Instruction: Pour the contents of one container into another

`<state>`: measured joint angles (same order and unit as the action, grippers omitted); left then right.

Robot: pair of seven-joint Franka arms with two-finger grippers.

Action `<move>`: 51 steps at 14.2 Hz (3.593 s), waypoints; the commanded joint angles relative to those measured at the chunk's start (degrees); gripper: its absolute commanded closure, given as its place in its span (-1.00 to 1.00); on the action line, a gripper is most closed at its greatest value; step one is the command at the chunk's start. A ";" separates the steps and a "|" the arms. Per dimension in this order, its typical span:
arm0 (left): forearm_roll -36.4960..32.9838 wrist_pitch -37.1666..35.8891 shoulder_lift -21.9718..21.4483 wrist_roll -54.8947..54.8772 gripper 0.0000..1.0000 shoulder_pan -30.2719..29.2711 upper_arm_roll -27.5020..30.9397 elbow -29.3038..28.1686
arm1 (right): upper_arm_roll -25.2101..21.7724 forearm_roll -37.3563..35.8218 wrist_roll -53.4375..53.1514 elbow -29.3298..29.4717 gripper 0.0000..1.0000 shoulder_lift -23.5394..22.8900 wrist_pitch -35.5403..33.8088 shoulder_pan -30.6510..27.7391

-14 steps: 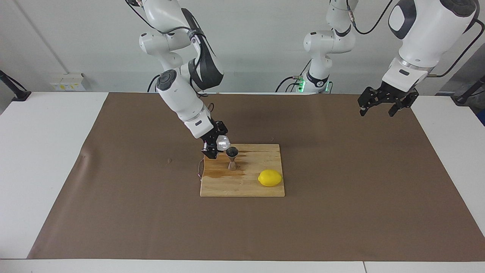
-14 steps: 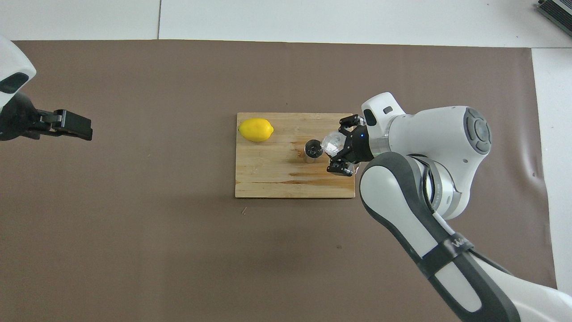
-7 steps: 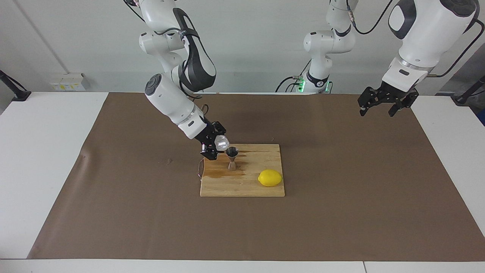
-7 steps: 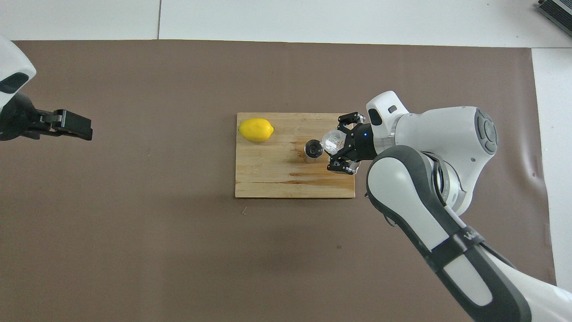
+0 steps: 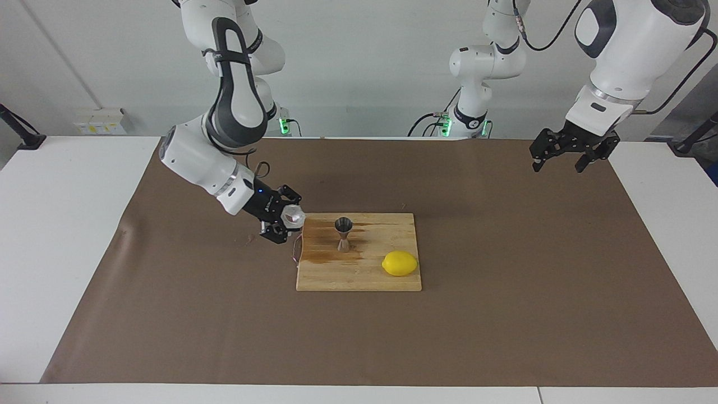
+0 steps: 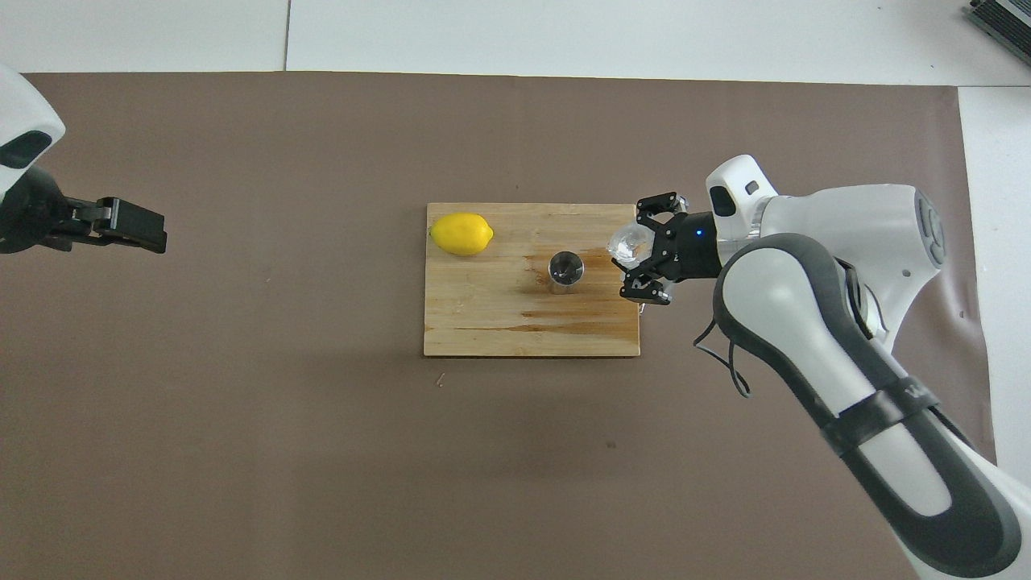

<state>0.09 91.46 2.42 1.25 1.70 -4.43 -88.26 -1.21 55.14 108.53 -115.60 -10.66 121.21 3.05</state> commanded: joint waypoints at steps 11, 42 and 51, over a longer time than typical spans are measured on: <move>0.70 0.48 -1.72 -0.19 -1.00 -0.91 -0.50 -2.01 | 0.68 9.20 29.80 -2.26 0.54 -11.05 -8.62 -13.25; 0.79 0.48 -1.72 -0.19 -1.00 -0.82 -0.50 -2.01 | 0.07 -13.45 25.45 -4.72 -1.00 -4.57 -10.81 -21.33; 0.70 0.48 -1.72 -0.19 -1.00 -0.82 -0.50 -2.01 | 0.24 -30.96 -18.49 -3.58 -1.00 8.19 -14.07 -14.93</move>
<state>0.09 91.46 2.42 1.25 1.70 -4.43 -88.26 -1.12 27.33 97.91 -119.10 -3.71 107.28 -13.61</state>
